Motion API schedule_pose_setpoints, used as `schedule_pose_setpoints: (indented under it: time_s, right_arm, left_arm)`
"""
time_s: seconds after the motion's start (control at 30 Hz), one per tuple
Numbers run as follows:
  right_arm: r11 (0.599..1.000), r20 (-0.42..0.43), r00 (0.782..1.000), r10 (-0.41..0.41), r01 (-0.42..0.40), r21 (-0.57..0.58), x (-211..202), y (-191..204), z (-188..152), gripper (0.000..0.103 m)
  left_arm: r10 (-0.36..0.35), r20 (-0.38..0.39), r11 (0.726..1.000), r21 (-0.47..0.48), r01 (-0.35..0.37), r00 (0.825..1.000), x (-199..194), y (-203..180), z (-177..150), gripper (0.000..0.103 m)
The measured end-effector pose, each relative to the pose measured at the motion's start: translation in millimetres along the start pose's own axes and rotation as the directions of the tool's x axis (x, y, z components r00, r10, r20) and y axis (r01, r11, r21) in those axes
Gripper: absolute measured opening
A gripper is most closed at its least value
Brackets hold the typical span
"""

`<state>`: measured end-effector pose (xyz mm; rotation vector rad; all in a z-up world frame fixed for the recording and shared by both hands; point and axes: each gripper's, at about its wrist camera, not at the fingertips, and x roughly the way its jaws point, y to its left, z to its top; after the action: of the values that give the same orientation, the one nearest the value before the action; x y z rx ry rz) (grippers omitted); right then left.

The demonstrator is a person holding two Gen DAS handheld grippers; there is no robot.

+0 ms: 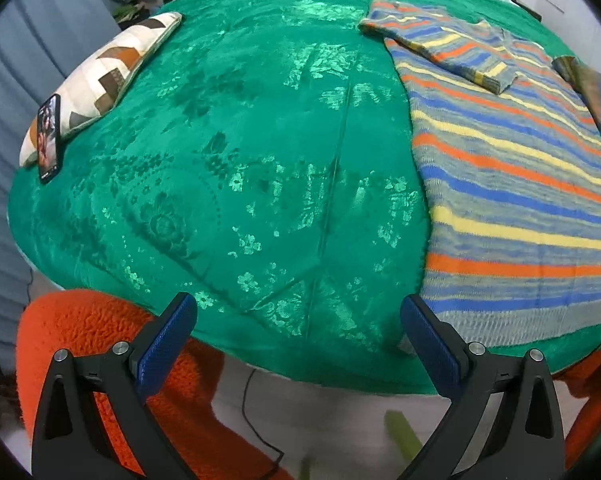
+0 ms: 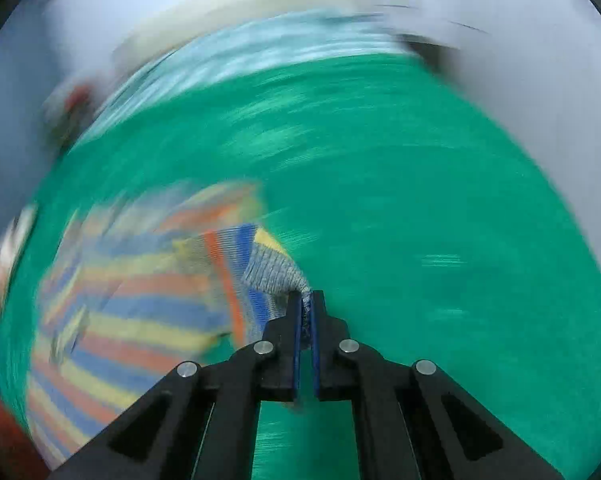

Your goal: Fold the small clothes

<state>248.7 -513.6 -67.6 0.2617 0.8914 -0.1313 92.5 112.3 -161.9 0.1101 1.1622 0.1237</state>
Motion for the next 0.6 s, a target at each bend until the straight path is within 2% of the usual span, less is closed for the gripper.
schedule_pose_setpoints:
  time_s: [0.07,0.17,0.27,0.47,0.53,0.6]
  right_arm:
    - [0.989,-0.007,0.999,-0.054,0.055,0.14,-1,-56,8,0.004]
    - [0.976,-0.048,0.996,-0.075,0.083,0.203,3,-101,4,0.004]
    - [0.971,-0.079,0.995,-0.063,0.08,0.224,14,-111,2,0.004]
    - [0.936,-0.147,0.978,-0.147,0.186,0.298,35,-127,-16,0.003]
    - [0.935,-0.165,0.977,-0.133,0.179,0.306,41,-130,-20,0.003]
    - [0.946,-0.132,0.989,-0.069,0.107,0.305,41,-128,-20,0.004]
  left_arm:
    - [-0.005,-0.002,1.0,-0.001,0.005,1.0,-1,-2,2,0.102]
    - [-0.013,-0.013,1.0,0.002,0.013,1.0,0,-8,4,0.102]
    - [-0.005,-0.021,1.0,0.022,0.005,1.0,0,-16,6,0.102]
    - [0.014,-0.023,0.999,0.051,-0.013,1.0,-5,-27,5,0.102]
    - [0.016,-0.027,0.998,0.053,-0.015,1.0,-5,-28,4,0.102]
    - [0.02,-0.035,0.998,0.057,-0.018,0.999,-4,-30,3,0.102]
